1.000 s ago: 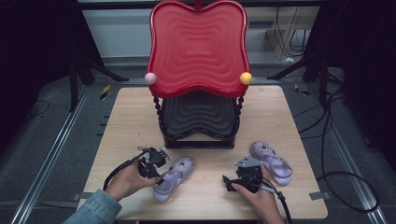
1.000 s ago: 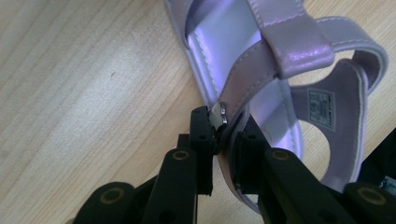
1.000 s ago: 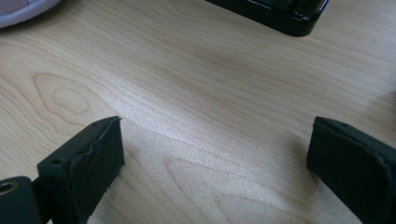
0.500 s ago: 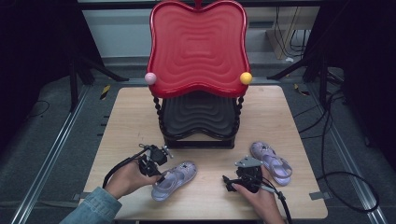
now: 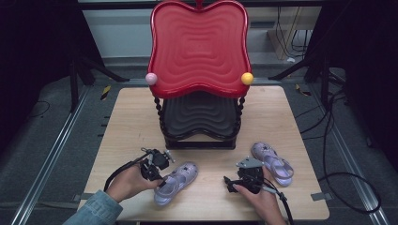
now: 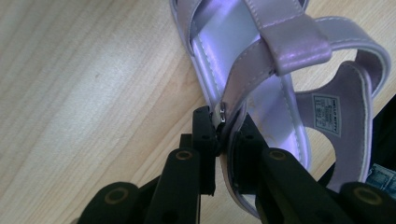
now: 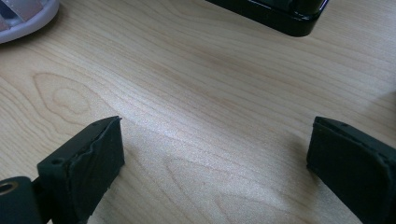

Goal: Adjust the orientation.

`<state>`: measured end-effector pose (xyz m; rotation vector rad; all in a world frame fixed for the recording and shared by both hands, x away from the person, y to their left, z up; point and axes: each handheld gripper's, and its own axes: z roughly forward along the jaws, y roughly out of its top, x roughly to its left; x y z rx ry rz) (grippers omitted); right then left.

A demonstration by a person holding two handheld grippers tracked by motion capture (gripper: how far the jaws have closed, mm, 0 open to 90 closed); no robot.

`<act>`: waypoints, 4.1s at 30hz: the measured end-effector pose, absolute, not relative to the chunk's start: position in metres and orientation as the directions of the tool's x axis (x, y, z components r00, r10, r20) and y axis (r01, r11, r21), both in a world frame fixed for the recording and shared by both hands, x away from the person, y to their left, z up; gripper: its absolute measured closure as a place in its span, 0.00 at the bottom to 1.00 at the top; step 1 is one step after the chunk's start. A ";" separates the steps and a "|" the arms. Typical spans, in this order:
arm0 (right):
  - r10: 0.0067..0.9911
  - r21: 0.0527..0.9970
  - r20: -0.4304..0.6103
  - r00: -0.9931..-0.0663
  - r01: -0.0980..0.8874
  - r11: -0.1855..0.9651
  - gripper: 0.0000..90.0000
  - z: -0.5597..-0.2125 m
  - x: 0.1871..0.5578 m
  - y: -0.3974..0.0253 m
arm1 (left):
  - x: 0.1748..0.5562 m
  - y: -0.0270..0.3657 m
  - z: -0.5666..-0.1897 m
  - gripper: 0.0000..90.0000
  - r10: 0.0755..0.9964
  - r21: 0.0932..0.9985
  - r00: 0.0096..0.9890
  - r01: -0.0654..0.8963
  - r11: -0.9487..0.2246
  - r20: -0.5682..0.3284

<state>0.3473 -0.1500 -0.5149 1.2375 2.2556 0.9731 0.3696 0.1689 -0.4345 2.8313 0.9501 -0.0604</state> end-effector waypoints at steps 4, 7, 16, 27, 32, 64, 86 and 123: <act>0.845 0.730 -0.006 -0.535 0.575 0.369 0.05 -0.515 0.347 -0.150 | 0.368 0.169 -0.438 0.90 0.595 0.122 0.799 0.601 -0.790 -0.085; 0.845 0.730 -0.006 -0.535 0.575 0.370 0.05 -0.515 0.347 -0.150 | 0.367 0.169 -0.440 0.88 0.589 0.110 0.804 0.594 -0.797 -0.080; 0.844 0.730 -0.007 -0.536 0.574 0.370 0.05 -0.515 0.347 -0.150 | 0.371 0.163 -0.441 0.79 0.570 0.117 0.819 0.573 -0.811 -0.057; 0.843 0.731 -0.005 -0.538 0.573 0.370 0.05 -0.515 0.347 -0.150 | 0.373 0.160 -0.443 0.87 0.554 0.094 0.831 0.557 -0.825 -0.059; 0.843 0.732 -0.007 -0.538 0.572 0.371 0.05 -0.515 0.347 -0.150 | 0.371 0.162 -0.437 0.90 0.573 0.132 0.815 0.580 -0.804 -0.088; 0.843 0.732 -0.008 -0.538 0.571 0.372 0.05 -0.515 0.347 -0.150 | 0.396 0.128 -0.341 0.91 0.642 0.486 0.758 0.606 -0.630 -0.112; 0.840 0.735 -0.009 -0.542 0.567 0.373 0.05 -0.515 0.348 -0.151 | 0.405 0.111 -0.348 0.91 0.740 0.664 0.666 0.595 -0.453 -0.092; 0.836 0.733 -0.008 -0.548 0.566 0.377 0.05 -0.515 0.347 -0.152 | 0.427 0.120 -0.360 0.91 0.904 0.843 0.424 0.504 -0.189 -0.051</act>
